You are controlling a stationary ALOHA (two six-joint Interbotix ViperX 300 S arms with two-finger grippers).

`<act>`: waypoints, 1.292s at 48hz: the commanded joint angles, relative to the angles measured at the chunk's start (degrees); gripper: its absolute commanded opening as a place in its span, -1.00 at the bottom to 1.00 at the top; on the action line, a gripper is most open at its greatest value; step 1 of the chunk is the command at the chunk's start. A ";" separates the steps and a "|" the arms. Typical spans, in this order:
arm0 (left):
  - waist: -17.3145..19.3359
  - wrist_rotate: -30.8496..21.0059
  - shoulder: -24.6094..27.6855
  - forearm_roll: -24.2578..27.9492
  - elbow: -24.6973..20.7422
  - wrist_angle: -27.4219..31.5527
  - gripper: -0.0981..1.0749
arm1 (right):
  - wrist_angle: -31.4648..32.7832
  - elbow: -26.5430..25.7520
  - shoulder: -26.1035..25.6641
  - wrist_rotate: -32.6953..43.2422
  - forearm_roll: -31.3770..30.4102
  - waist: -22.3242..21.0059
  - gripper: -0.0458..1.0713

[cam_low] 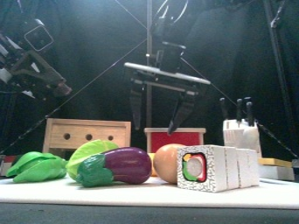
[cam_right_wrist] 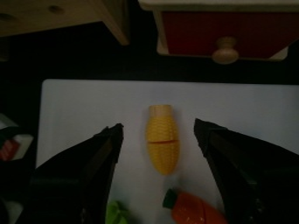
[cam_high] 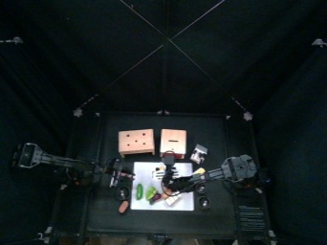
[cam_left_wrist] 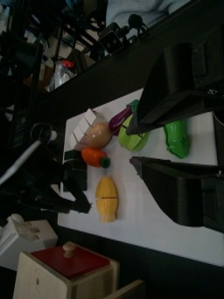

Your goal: Grab cleaver

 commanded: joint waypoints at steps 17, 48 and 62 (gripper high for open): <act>4.83 4.04 -2.99 0.44 -4.31 -0.18 0.37 | 6.33 0.35 -10.20 -0.70 -3.87 1.85 0.81; 11.16 6.33 -10.99 2.02 -3.60 7.65 0.37 | 12.83 0.62 -17.49 -9.84 -4.92 0.09 0.81; 11.07 6.24 -11.34 1.41 -2.46 7.65 0.37 | 17.23 -0.88 -20.74 -15.82 -4.39 -1.85 0.80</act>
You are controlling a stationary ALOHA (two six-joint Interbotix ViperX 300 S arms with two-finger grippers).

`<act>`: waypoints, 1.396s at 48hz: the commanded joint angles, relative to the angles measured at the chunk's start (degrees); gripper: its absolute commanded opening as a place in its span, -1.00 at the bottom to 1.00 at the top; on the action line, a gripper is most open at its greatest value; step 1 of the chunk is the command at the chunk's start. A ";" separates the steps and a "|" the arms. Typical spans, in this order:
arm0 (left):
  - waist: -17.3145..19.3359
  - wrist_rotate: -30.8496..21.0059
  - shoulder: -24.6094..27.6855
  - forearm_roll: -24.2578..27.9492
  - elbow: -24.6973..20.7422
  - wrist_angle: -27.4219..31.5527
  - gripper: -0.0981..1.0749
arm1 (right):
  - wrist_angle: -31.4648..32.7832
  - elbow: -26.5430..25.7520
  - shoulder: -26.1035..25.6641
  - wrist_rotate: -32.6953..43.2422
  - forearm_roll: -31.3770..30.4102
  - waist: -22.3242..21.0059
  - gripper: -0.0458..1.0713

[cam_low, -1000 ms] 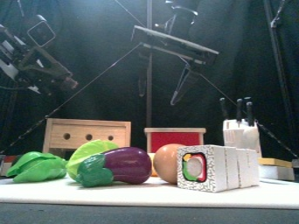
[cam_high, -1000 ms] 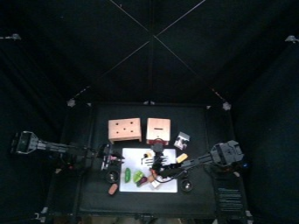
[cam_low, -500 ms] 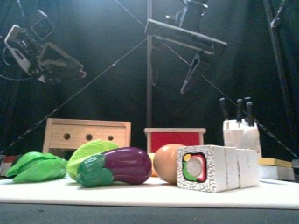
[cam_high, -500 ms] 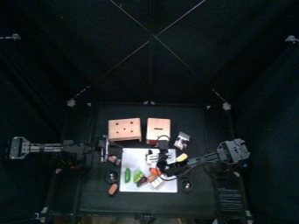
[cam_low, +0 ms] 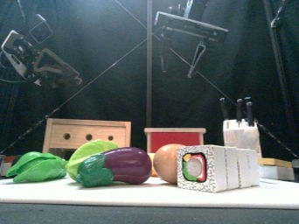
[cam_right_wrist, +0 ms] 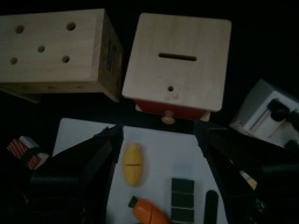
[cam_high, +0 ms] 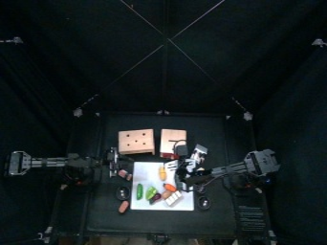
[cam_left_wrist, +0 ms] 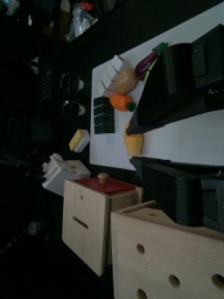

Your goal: Grab cleaver

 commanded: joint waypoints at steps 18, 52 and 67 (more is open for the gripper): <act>-0.62 0.00 0.09 -1.23 -0.62 -0.26 0.38 | 12.04 -1.93 -4.13 -1.14 4.22 -0.62 0.79; -0.62 0.00 0.09 -1.32 0.18 -0.26 0.37 | 16.44 3.60 0.53 0.35 11.95 -6.94 0.71; -0.62 0.00 0.00 -1.32 0.35 -0.26 0.37 | 16.35 6.77 -0.97 0.44 11.51 -9.14 0.66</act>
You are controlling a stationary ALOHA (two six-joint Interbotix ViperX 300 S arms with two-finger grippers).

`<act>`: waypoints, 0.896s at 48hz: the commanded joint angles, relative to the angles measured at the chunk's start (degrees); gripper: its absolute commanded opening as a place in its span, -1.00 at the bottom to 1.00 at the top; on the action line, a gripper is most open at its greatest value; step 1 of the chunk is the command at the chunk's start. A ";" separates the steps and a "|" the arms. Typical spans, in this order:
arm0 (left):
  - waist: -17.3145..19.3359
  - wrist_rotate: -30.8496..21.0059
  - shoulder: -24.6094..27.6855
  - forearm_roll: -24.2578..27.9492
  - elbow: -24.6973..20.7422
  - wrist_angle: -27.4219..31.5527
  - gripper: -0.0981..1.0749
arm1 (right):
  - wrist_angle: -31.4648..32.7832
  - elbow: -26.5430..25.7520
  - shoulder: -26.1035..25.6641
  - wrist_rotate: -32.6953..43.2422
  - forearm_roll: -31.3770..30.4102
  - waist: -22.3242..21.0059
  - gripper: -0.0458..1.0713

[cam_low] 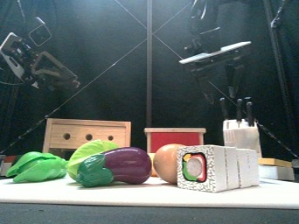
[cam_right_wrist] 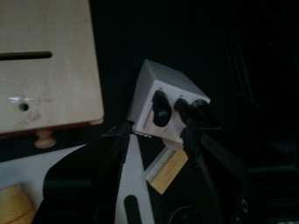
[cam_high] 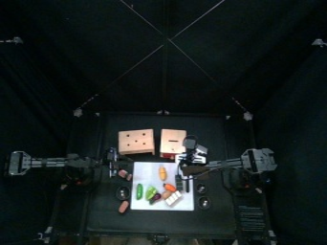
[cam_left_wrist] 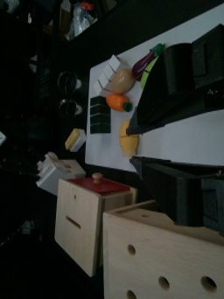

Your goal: Grab cleaver

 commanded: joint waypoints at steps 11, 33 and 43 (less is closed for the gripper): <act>0.00 0.00 0.09 -0.09 -0.62 -0.26 0.38 | -1.67 1.14 -3.34 0.09 -1.32 -2.99 0.65; 0.09 0.00 0.18 -0.09 -0.35 -0.26 0.37 | -5.36 3.69 -2.99 7.12 0.09 -3.34 0.48; 0.00 0.00 0.09 0.00 -0.35 -0.26 0.38 | -5.98 4.31 -3.08 9.84 0.09 -3.34 0.34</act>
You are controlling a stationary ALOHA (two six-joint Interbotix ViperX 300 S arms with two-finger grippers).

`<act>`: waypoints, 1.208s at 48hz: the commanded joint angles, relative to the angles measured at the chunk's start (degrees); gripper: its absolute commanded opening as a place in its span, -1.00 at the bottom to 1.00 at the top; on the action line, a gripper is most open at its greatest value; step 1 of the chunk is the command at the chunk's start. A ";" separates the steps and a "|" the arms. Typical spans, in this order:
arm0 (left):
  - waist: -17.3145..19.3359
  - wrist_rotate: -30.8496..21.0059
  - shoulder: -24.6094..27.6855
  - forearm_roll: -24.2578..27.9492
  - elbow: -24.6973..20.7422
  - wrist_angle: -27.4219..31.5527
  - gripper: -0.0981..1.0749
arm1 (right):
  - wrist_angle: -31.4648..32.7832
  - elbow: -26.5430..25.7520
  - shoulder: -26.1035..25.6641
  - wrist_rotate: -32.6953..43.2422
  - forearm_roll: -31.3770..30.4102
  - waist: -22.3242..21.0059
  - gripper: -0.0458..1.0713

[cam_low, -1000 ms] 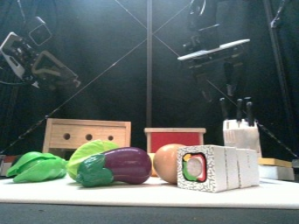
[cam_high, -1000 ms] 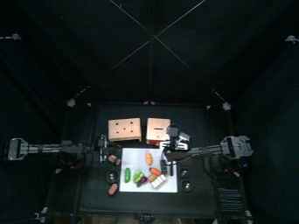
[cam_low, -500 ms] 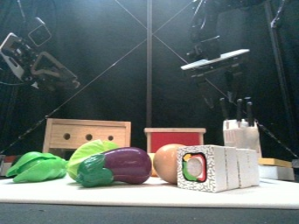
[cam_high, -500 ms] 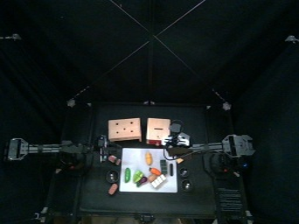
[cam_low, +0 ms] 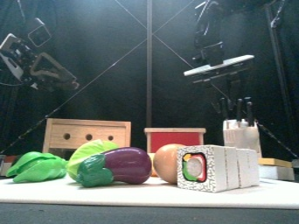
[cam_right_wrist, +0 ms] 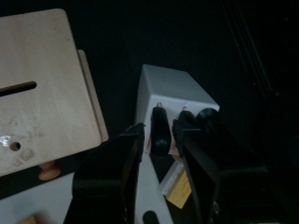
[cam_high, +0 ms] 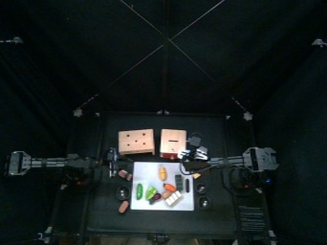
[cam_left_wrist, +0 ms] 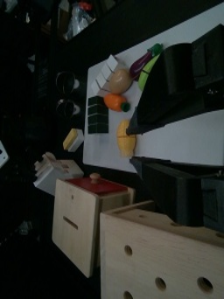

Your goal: Grab cleaver

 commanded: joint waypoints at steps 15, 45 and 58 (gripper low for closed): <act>0.09 0.00 0.09 0.00 -0.70 -0.26 0.38 | -0.53 -0.35 -1.85 0.18 -0.09 0.00 0.20; 0.26 -0.09 0.09 -0.09 -0.44 -0.18 0.37 | -0.62 1.67 -4.92 -0.44 -0.53 0.88 -0.14; 0.26 0.00 0.09 0.00 -0.35 -0.18 0.38 | -0.62 1.76 -5.63 -0.62 -0.97 1.85 -0.17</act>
